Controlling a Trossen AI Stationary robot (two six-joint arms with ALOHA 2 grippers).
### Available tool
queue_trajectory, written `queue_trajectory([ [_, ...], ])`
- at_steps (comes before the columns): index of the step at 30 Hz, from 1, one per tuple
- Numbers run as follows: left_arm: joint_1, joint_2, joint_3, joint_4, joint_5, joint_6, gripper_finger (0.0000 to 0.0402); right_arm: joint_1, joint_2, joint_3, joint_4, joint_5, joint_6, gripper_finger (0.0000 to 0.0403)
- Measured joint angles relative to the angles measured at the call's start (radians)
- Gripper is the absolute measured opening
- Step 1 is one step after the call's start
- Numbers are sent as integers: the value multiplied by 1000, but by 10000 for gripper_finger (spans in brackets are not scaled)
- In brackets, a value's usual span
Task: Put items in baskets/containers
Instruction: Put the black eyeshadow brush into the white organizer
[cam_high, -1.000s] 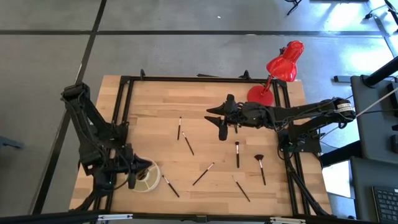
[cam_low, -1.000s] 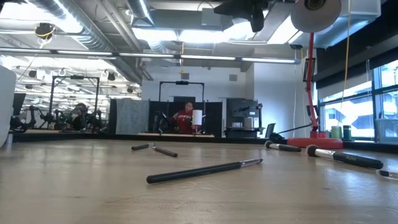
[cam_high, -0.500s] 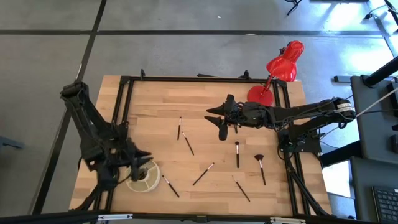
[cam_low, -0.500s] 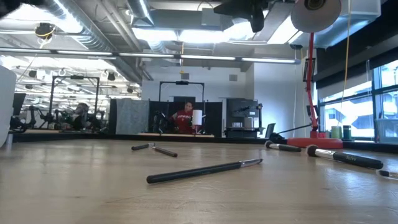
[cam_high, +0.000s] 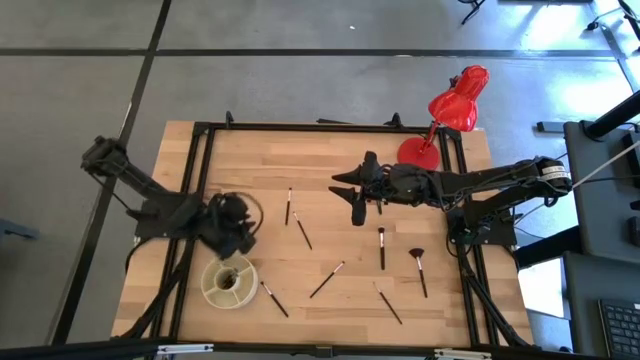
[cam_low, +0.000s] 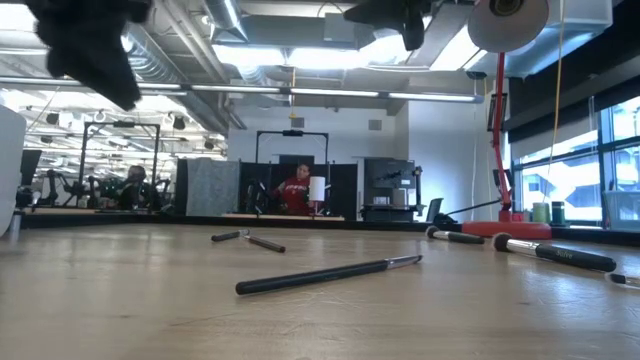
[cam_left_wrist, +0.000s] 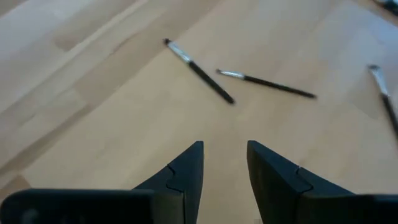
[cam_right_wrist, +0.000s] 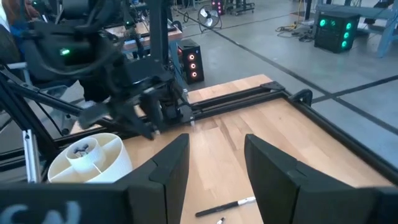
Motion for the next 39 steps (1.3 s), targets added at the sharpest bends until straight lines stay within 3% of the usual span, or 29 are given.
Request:
queue_trajectory([
  [5,235,0,0,15,49,77,118,0,0,0,-41,-19,97,153],
  [9,466,32,1,46,158,132,118,1,0,0,-100,-73,161,153],
  [13,656,119,1,189,234,263,118,9,0,0,-122,-79,168,153],
  [16,737,211,1,341,278,346,118,9,0,0,-122,-79,153,153],
  [20,790,335,1,537,308,377,118,9,0,0,-133,-79,143,153],
  [25,820,478,1,691,437,378,118,9,0,0,-145,-79,116,153],
  [31,825,609,4,706,443,377,118,9,0,0,-151,-79,98,153],
  [39,807,641,9,698,409,377,96,9,0,0,-149,-78,101,153],
])
